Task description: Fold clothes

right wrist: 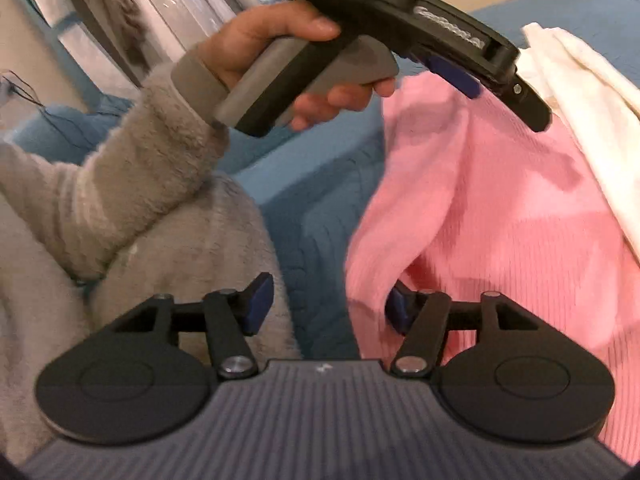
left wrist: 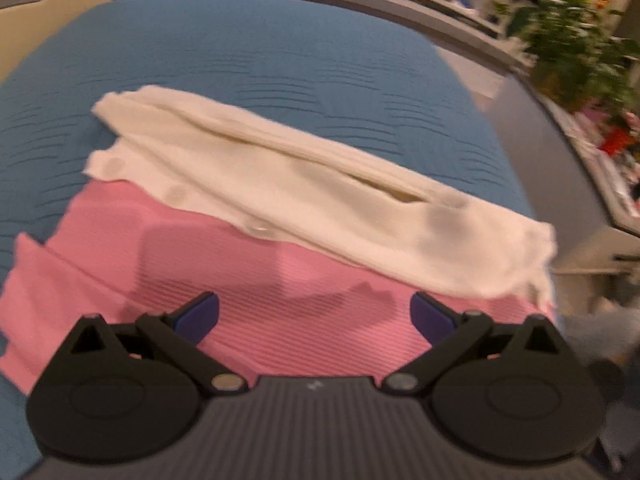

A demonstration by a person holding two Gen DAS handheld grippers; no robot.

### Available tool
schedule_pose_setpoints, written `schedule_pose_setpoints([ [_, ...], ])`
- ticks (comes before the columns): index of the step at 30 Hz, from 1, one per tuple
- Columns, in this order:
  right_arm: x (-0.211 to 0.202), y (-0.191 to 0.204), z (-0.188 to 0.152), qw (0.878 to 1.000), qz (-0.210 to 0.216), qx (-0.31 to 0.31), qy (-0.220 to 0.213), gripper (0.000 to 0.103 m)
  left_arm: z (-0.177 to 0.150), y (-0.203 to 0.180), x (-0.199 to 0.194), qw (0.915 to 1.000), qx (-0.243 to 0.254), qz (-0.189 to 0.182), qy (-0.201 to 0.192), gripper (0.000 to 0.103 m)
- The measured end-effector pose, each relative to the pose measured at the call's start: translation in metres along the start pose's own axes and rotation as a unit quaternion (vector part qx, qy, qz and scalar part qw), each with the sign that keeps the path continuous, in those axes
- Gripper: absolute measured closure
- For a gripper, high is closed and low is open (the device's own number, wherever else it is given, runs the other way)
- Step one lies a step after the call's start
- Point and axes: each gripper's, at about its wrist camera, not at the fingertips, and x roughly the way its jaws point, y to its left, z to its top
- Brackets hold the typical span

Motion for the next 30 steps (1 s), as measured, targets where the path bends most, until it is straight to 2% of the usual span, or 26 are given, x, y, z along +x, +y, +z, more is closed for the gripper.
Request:
schedule_pose_setpoints([
  [2, -0.007, -0.011, 0.002, 0.999, 0.016, 0.021, -0.035, 0.042, -0.002, -0.003, -0.004, 0.9997, 0.018, -0.018, 0.005, 0.0],
  [4, -0.013, -0.023, 0.0, 0.996, 0.03, 0.05, -0.073, 0.053, -0.007, -0.007, -0.003, 0.9985, 0.046, -0.023, 0.019, 0.0],
  [5, -0.012, -0.028, -0.003, 0.995, 0.027, 0.058, -0.082, 0.076, -0.009, -0.01, -0.001, 0.9976, 0.06, -0.023, 0.027, 0.0],
  [6, -0.013, -0.031, -0.005, 0.994, 0.022, 0.065, -0.088, 0.093, -0.012, -0.012, 0.001, 0.9966, 0.071, -0.021, 0.036, 0.0],
  [9, -0.01, -0.04, -0.015, 0.993, -0.025, 0.093, -0.074, 0.093, -0.02, -0.024, 0.014, 0.9917, 0.11, -0.008, 0.065, 0.0],
  [11, -0.012, -0.048, -0.023, 0.987, -0.079, 0.117, -0.073, 0.093, -0.024, -0.03, 0.021, 0.9886, 0.131, 0.003, 0.076, 0.0],
  [13, -0.009, -0.052, -0.022, 0.984, -0.114, 0.113, -0.072, 0.096, -0.029, -0.034, 0.029, 0.9841, 0.153, 0.03, 0.086, 0.0],
  [15, -0.013, -0.05, -0.022, 0.982, -0.142, 0.103, -0.064, 0.093, -0.036, -0.036, 0.031, 0.9799, 0.177, 0.047, 0.08, 0.0],
  [17, -0.014, -0.046, -0.02, 0.983, -0.143, 0.1, -0.054, 0.091, -0.041, -0.036, 0.032, 0.9767, 0.193, 0.056, 0.075, 0.0],
  [19, -0.018, -0.039, -0.016, 0.982, -0.159, 0.09, -0.049, 0.083, -0.042, -0.036, 0.031, 0.9763, 0.195, 0.056, 0.074, 0.0],
  [20, -0.024, -0.029, -0.012, 0.979, -0.185, 0.073, -0.044, 0.072, -0.043, -0.035, 0.031, 0.9763, 0.195, 0.056, 0.075, 0.0],
  [21, -0.036, -0.025, -0.011, 0.976, -0.206, 0.057, -0.041, 0.068, -0.043, -0.036, 0.031, 0.9763, 0.195, 0.057, 0.075, 0.0],
  [23, -0.058, -0.01, -0.013, 0.973, -0.23, 0.022, -0.03, 0.067, -0.042, -0.035, 0.033, 0.9764, 0.195, 0.056, 0.075, 0.0],
  [24, -0.064, -0.001, -0.015, 0.971, -0.237, 0.008, -0.025, 0.062, -0.042, -0.035, 0.033, 0.9763, 0.195, 0.056, 0.075, 0.0],
  [26, -0.075, 0.008, -0.029, 0.972, -0.235, -0.001, -0.007, 0.053, -0.042, -0.036, 0.034, 0.9757, 0.197, 0.059, 0.076, 0.0],
  [28, -0.073, 0.018, -0.041, 0.97, -0.24, -0.019, 0.015, 0.05, -0.041, -0.038, 0.033, 0.9752, 0.198, 0.062, 0.075, 0.0],
  [30, -0.057, 0.038, -0.052, 0.96, -0.269, -0.064, 0.044, 0.05, -0.041, -0.04, 0.03, 0.9747, 0.2, 0.064, 0.075, 0.0],
])
